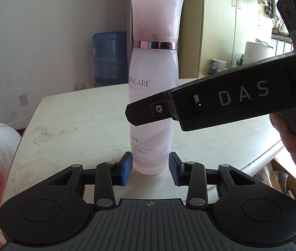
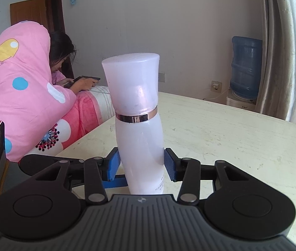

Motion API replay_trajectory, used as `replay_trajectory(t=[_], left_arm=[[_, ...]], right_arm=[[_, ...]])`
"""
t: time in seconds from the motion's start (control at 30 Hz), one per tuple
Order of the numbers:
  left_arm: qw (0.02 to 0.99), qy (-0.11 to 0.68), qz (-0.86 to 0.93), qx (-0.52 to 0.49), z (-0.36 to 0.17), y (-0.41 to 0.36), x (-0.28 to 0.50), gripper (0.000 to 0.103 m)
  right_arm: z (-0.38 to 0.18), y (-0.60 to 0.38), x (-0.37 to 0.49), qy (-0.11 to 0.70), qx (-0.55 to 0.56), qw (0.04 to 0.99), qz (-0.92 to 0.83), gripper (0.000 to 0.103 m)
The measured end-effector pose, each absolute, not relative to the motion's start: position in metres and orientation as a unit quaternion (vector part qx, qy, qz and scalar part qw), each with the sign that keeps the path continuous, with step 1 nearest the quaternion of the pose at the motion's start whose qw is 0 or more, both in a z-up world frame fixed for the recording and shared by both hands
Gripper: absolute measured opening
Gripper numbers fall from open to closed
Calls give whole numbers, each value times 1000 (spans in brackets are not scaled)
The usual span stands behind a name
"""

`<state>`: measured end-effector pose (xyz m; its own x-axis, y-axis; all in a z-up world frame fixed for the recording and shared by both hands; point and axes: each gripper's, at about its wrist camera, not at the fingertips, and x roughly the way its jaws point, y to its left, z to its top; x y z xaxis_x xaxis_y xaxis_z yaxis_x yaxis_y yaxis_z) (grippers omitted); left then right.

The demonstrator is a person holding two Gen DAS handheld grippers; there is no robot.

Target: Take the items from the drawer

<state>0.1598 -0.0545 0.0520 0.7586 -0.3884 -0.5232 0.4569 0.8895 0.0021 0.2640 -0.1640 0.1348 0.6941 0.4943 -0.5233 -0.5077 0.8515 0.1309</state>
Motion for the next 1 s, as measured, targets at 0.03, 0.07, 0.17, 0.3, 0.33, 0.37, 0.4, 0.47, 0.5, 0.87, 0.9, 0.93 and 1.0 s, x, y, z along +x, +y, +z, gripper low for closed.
replay_trajectory(t=[0.03,0.07,0.17,0.3,0.33,0.37,0.4,0.47,0.5,0.87,0.9,0.93,1.0], left_arm=[[935,265,-225,64,52,-54,161,40],[935,265,-225,63,52,-54,161,40],[936,268,-222,61,54,-54,161,39],[935,273,-216,57,56,-52,166,39],[935,275,-215,56,56,-51,168,39],[935,277,-213,55,57,-50,169,39],[935,278,-212,54,57,-49,171,39],[935,282,-209,54,58,-48,173,39],[935,283,-208,54,58,-48,175,39],[935,291,-193,54,61,-46,191,39],[936,291,-192,55,61,-47,192,39],[936,292,-191,55,61,-46,193,39],[936,292,-188,54,61,-46,195,39]], right_arm=[[135,-163,264,281,-12,920,272,46],[135,-163,265,281,-12,920,272,46],[135,-161,269,281,-12,920,274,46],[135,-159,274,282,-10,920,273,46],[136,-157,275,283,-11,920,273,46],[136,-156,276,283,-12,919,273,46],[136,-155,278,283,-13,919,273,46],[135,-153,281,283,-14,919,273,46],[135,-152,282,284,-13,919,274,46],[134,-147,299,284,-12,918,276,46],[134,-146,301,284,-12,918,276,46],[134,-146,303,285,-11,918,276,46],[134,-145,306,286,-10,917,277,46]])
